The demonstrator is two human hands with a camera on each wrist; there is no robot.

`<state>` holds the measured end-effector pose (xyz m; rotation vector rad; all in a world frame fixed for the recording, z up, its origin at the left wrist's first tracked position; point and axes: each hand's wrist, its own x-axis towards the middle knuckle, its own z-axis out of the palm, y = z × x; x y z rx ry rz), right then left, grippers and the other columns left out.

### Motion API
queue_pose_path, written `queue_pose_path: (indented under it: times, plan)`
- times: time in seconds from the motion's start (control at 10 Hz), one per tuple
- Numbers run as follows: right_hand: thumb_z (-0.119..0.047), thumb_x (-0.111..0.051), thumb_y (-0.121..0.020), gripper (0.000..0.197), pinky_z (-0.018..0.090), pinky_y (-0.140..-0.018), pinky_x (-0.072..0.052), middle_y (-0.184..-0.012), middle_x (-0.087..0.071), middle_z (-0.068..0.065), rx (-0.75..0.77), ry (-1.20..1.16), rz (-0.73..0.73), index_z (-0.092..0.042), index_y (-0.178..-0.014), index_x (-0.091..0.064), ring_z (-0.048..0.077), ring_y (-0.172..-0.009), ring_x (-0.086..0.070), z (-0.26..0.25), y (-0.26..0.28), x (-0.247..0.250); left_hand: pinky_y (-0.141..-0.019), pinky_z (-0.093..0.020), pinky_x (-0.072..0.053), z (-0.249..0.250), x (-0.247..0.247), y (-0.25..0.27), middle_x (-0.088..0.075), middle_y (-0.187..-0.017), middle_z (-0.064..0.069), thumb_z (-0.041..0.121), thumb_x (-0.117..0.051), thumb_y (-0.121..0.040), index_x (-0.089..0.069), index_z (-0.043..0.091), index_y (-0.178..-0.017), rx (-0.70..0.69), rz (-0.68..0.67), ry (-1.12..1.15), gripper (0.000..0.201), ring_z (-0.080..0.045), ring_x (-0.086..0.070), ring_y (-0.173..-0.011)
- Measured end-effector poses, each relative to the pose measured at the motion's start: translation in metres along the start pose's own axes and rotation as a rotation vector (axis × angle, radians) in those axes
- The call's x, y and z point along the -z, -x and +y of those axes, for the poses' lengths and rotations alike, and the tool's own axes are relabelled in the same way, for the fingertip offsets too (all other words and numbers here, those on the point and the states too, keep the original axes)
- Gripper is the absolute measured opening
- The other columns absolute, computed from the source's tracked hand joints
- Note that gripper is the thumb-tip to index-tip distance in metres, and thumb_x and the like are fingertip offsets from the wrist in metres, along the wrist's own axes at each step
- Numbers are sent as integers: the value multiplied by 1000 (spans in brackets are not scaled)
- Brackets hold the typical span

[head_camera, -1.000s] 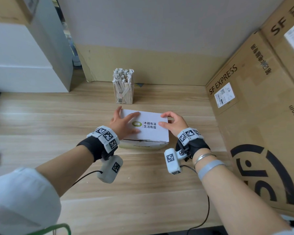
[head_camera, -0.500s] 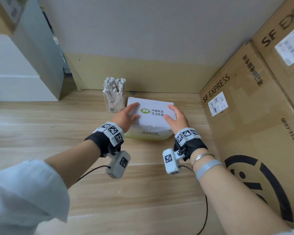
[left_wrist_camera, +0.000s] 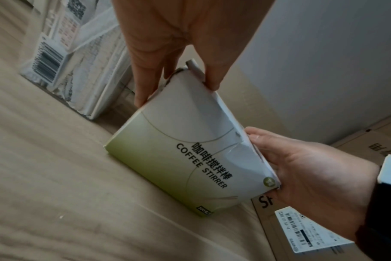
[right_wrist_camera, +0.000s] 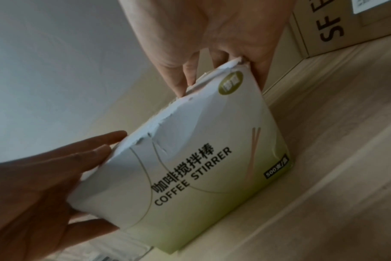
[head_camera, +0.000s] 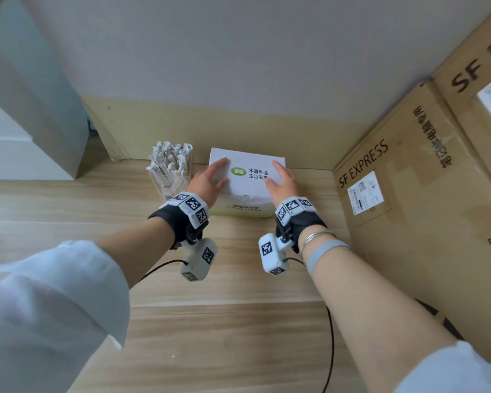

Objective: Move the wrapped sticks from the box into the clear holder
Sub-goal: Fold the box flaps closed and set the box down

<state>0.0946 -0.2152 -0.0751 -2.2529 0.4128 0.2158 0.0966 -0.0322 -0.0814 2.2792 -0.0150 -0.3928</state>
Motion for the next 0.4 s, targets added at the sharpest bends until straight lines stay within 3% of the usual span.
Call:
queue_pose_path:
  times: [0.1, 0.2, 0.3, 0.4]
  plan:
    - [-17, -47, -95, 52, 24, -113, -22, -157, -16, 10, -2, -7, -28, -23, -145, -34, 20, -145, -21, 0, 3, -5, -95, -32, -42, -2, -2, 3, -45, -144, -10, 24, -40, -99, -26, 28, -146, 7, -2, -40, 50, -31, -53, -120]
    - [-15, -47, -95, 53, 23, -112, -20, -157, -18, 11, 4, -5, -9, -22, -145, -34, 19, -145, -20, 0, 3, -4, -95, -33, -42, -3, -4, 0, -44, -144, -11, 25, -38, -99, -24, 28, -147, 8, 5, -51, 50, -32, -52, -122]
    - [-13, -49, -94, 49, 18, -106, -17, -155, -22, 12, 24, 18, 47, -16, -142, -39, 19, -144, -22, -8, 13, 5, -92, -35, -43, 4, 3, 7, -45, -142, -18, 31, -36, -98, -21, 29, -147, 44, 5, -75, 51, -35, -55, -116]
    - [-14, -49, -94, 40, 20, -106, -24, -152, -27, 11, 45, 32, 129, -14, -134, -49, 19, -139, -33, -18, 22, 10, -96, -37, -41, 13, 8, 10, -44, -142, -19, 30, -35, -99, -19, 24, -148, 31, 35, -76, 52, -35, -52, -120]
